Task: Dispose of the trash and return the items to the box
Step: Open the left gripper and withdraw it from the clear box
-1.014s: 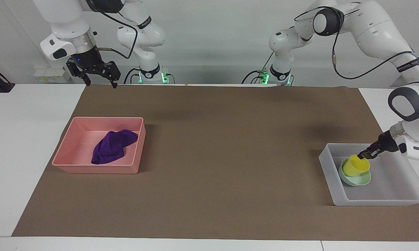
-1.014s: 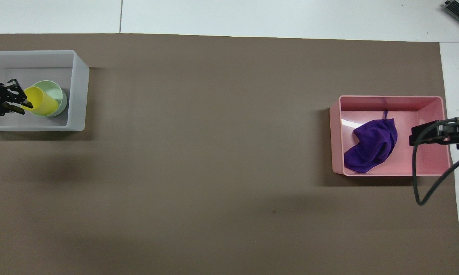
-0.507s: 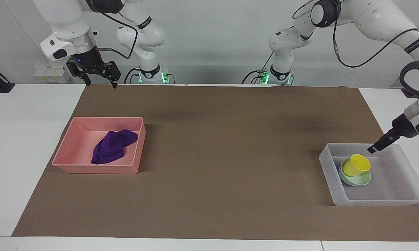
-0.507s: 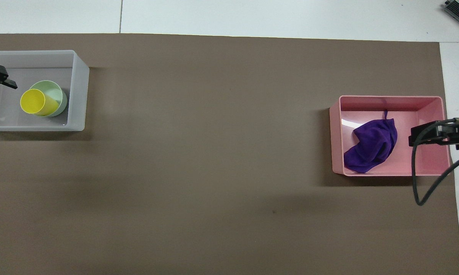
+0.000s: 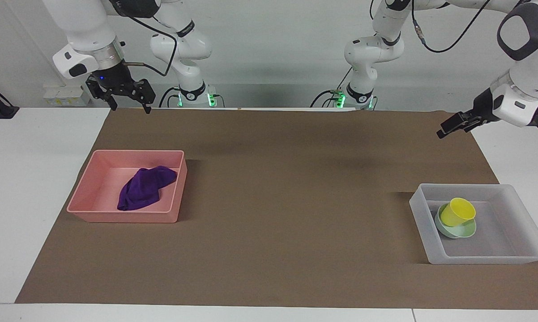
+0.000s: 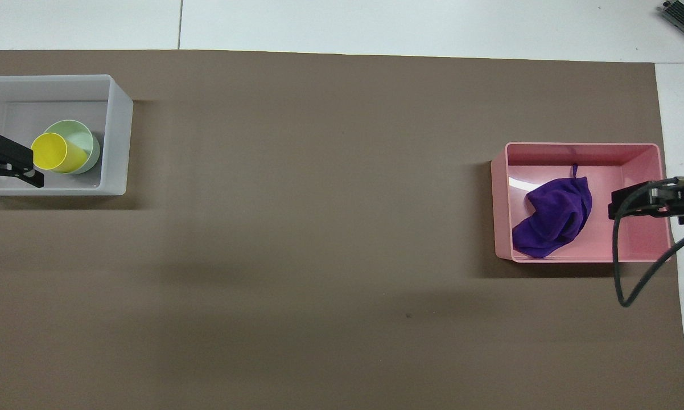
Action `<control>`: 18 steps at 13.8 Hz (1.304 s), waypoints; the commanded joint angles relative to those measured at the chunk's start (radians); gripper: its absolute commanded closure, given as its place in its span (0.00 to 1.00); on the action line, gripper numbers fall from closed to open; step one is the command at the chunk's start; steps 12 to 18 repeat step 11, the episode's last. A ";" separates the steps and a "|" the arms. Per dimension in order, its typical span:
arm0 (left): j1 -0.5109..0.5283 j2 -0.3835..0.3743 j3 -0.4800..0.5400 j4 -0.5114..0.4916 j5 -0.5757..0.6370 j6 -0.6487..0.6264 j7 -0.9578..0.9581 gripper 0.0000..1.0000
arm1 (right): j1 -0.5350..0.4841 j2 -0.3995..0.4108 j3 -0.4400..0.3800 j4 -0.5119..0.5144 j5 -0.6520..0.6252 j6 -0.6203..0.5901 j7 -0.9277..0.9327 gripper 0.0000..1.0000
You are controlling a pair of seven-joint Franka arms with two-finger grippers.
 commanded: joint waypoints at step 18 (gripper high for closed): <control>-0.088 -0.189 0.036 -0.284 0.090 0.238 0.163 0.00 | -0.015 -0.029 0.002 -0.036 0.020 0.009 -0.028 0.00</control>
